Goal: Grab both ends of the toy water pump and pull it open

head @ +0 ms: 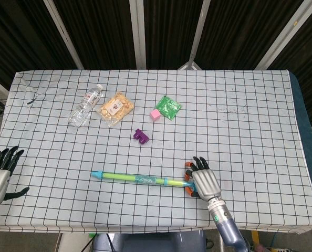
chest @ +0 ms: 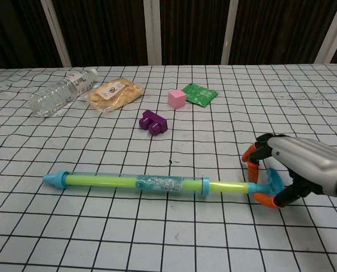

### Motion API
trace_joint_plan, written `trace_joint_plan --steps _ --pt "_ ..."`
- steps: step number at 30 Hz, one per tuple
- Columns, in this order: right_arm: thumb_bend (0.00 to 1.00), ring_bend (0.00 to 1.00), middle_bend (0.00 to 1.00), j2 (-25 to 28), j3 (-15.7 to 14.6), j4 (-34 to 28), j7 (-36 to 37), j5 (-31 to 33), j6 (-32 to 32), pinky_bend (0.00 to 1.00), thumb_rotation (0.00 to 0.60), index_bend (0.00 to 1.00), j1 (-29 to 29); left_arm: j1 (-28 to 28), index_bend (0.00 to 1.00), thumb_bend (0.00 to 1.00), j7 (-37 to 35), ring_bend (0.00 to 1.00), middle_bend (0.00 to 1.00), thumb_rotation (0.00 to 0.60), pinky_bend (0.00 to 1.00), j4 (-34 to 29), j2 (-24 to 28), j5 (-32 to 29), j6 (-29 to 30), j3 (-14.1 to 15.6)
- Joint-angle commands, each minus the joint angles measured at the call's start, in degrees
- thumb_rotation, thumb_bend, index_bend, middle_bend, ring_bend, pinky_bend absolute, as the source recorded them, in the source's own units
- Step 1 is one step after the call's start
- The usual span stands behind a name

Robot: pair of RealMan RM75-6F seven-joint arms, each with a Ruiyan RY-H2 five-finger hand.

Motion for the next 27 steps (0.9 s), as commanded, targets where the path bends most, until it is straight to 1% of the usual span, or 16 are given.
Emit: trace_joint_plan --steps 1,5,8,10,13,15,20,23,27 --pt "0.45 0.0 0.25 0.66 0.17 -0.11 0.93 -0.41 -0.05 0.0 0.6 0.68 0.11 -1.04 0.11 0.08 0.28 0.0 0.03 0.6 0.02 -2.0 0.59 -0.9 -2.0 -0.24" --pt "0.45 0.0 0.25 1.84 0.34 -0.67 1.72 -0.97 -0.15 0.0 0.6 0.68 0.37 -4.01 0.22 0.12 4.49 0.0 0.09 0.6 0.05 -4.64 1.19 -2.56 -5.71 -1.68" --pt "0.45 0.0 0.25 2.52 0.49 -1.06 2.38 -0.87 -0.18 0.0 0.6 0.68 0.43 -6.59 0.3 0.15 8.16 0.01 0.16 0.6 0.08 -7.14 0.75 -5.12 -8.66 -3.32" --pt "0.45 0.0 0.25 2.8 0.57 -1.17 2.68 -0.79 -0.19 0.0 0.6 0.68 0.47 -8.16 0.36 0.18 10.29 0.04 0.22 0.6 0.11 -8.59 0.24 -7.04 -10.43 -4.32" --pt "0.45 0.0 0.25 3.18 0.65 -1.39 3.14 -0.6 -0.18 0.0 0.6 0.68 0.51 -10.97 0.44 0.22 14.52 0.04 0.26 0.6 0.12 -10.5 -1.27 -10.71 -12.9 -6.2" --pt "0.45 0.0 0.25 3.39 0.66 -1.54 3.36 -0.5 -0.14 0.0 0.6 0.68 0.52 -12.94 0.45 0.23 17.69 0.04 0.27 0.6 0.12 -11.29 -2.69 -13.58 -14.29 -7.41" --pt "0.45 0.0 0.25 3.49 0.79 -1.91 3.45 -0.13 0.16 0.0 0.6 0.68 0.57 -17.42 0.43 0.23 24.6 0.04 0.25 0.6 0.12 -12.2 -6.0 -20.22 -17.35 -9.18" --pt "0.45 0.0 0.25 3.23 1.08 -1.85 3.16 -0.32 0.68 0.0 0.6 0.68 0.72 -19.3 0.42 0.23 28.11 0.04 0.23 0.6 0.12 -13.15 -7.79 -24.04 -18.21 -9.36" --pt "0.45 0.0 0.25 3.23 1.24 -2.02 2.88 -0.07 0.75 0.0 0.6 0.68 0.95 -21.23 0.42 0.23 32.36 0.04 0.23 0.6 0.12 -14.89 -11.17 -29.64 -17.47 -9.19"
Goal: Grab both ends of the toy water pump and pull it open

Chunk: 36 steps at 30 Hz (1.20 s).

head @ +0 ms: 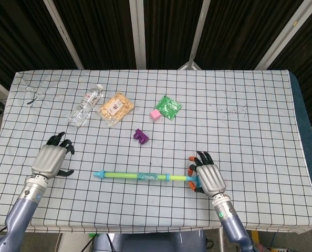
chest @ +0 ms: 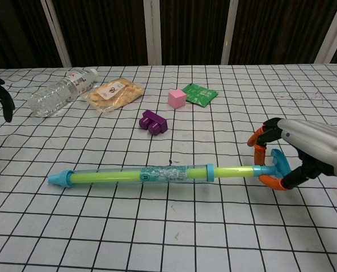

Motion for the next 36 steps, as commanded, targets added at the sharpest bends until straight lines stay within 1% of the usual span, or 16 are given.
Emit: trace_joint_plan --steps 1,5,10,20,23,26,31,36 --pt "0.45 0.0 0.25 0.13 0.01 -0.24 -0.15 0.2 0.0 0.0 0.6 0.67 0.09 -2.62 0.43 0.23 4.29 0.04 0.23 0.6 0.12 -1.85 -3.84 -5.41 0.2 -0.1" --pt "0.45 0.0 0.25 0.41 -0.07 -0.54 -0.53 0.27 0.3 0.0 0.6 0.68 0.13 -4.79 0.43 0.23 7.21 0.04 0.23 0.6 0.12 -3.04 -7.08 -10.24 0.88 -0.17" --pt "0.45 0.0 0.25 0.56 -0.06 -0.9 -0.95 0.47 0.73 0.0 0.6 0.67 0.15 -6.98 0.44 0.23 10.55 0.04 0.23 0.6 0.12 -3.98 -9.88 -12.65 2.72 0.32" --pt "0.45 0.0 0.25 0.39 -0.34 -1.73 -1.5 1.13 1.13 0.0 0.6 0.68 0.16 -8.86 0.45 0.25 13.98 0.04 0.25 0.6 0.12 -2.87 -15.26 -13.47 6.36 2.8" --pt "0.45 0.0 0.25 0.42 -0.29 -1.96 -1.35 1.44 1.31 0.0 0.6 0.67 0.1 -9.4 0.43 0.3 15.29 0.04 0.23 0.6 0.12 -1.97 -16.87 -13.67 7.78 3.32" --pt "0.45 0.0 0.25 0.61 -0.26 -2.0 -1.35 1.48 1.41 0.0 0.6 0.68 0.15 -9.71 0.41 0.32 15.48 0.04 0.22 0.6 0.12 -0.77 -18.21 -13.99 8.67 3.46" --pt "0.45 0.0 0.25 1.03 -0.36 -2.07 -1.25 1.54 1.59 0.0 0.6 0.68 0.1 -10.41 0.44 0.34 15.69 0.04 0.22 0.6 0.12 0.21 -19.34 -15.18 9.09 3.34" --pt "0.45 0.0 0.25 1.34 -0.27 -2.16 -1.06 1.68 1.69 0.0 0.6 0.68 0.11 -10.92 0.44 0.36 15.99 0.04 0.21 0.6 0.12 0.78 -20.19 -15.65 9.2 3.65"
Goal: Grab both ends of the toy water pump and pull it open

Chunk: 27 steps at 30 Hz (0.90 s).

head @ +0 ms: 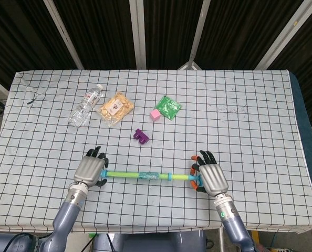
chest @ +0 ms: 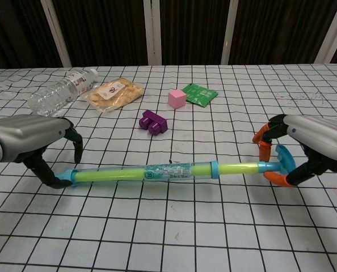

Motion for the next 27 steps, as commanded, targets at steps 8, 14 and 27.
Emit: trace_joint_plan --steps 8,14,27 --pt "0.45 0.0 0.25 0.58 -0.24 -0.1 0.29 0.3 -0.01 0.0 0.6 0.68 -0.04 -1.02 0.44 0.39 0.42 0.04 0.2 0.6 0.13 1.58 -2.1 -0.92 0.49 0.54" --pt "0.45 0.01 0.25 0.92 -0.12 0.11 0.62 0.61 -0.1 0.0 0.6 0.68 0.04 -1.75 0.43 0.4 0.61 0.04 0.19 0.6 0.12 2.43 -3.29 -1.86 0.8 0.35" --pt "0.45 0.01 0.26 0.99 -0.53 0.62 1.39 0.58 -0.31 0.0 0.6 0.68 0.04 -1.93 0.57 0.54 -0.9 0.04 0.21 0.6 0.13 3.77 -4.96 -0.61 1.64 1.02"
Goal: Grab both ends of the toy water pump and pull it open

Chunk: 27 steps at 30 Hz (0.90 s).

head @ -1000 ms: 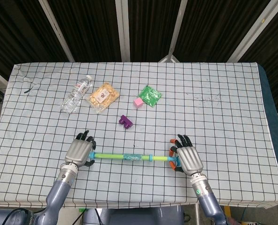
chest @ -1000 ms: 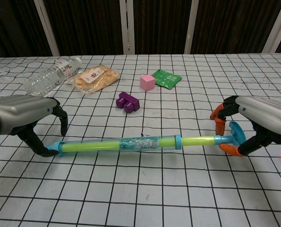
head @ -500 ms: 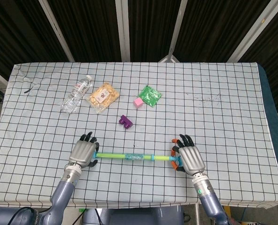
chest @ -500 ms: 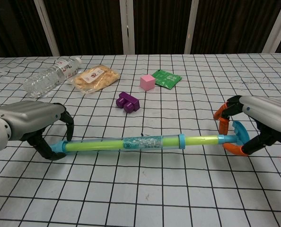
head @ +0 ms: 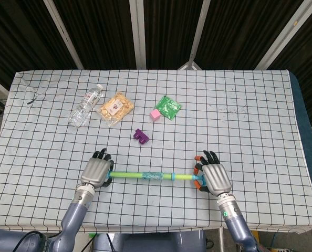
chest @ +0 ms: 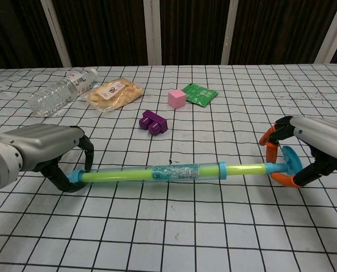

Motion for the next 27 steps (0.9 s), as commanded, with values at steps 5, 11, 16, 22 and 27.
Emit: trace_joint_plan --steps 5,11,16,22,27 --pt "0.45 0.01 0.26 0.21 0.11 -0.2 0.3 -0.29 0.25 0.0 0.6 0.69 0.03 0.26 0.58 0.55 -1.18 0.04 0.21 0.6 0.12 0.54 0.11 1.38 0.74 0.37" --pt "0.45 0.01 0.26 1.13 0.73 -1.1 0.2 -0.14 0.7 0.0 0.6 0.69 0.12 0.53 0.58 0.55 -2.03 0.04 0.21 0.6 0.13 -0.63 2.2 2.24 0.98 0.54" --pt "0.45 0.01 0.26 2.17 1.08 -2.13 -0.38 0.07 1.02 0.0 0.6 0.69 0.22 0.88 0.58 0.55 -2.66 0.04 0.21 0.6 0.12 -2.12 4.6 2.24 0.91 0.81" --pt "0.45 0.01 0.26 3.37 1.34 -2.91 -0.72 0.11 1.56 0.0 0.6 0.69 0.15 1.46 0.59 0.55 -4.06 0.04 0.21 0.6 0.12 -3.32 7.36 2.77 0.94 1.05" --pt "0.45 0.01 0.26 4.52 1.86 -3.19 -0.75 0.71 1.89 0.0 0.6 0.69 0.11 1.91 0.59 0.56 -5.45 0.04 0.21 0.6 0.12 -3.65 10.06 3.15 0.54 1.24"
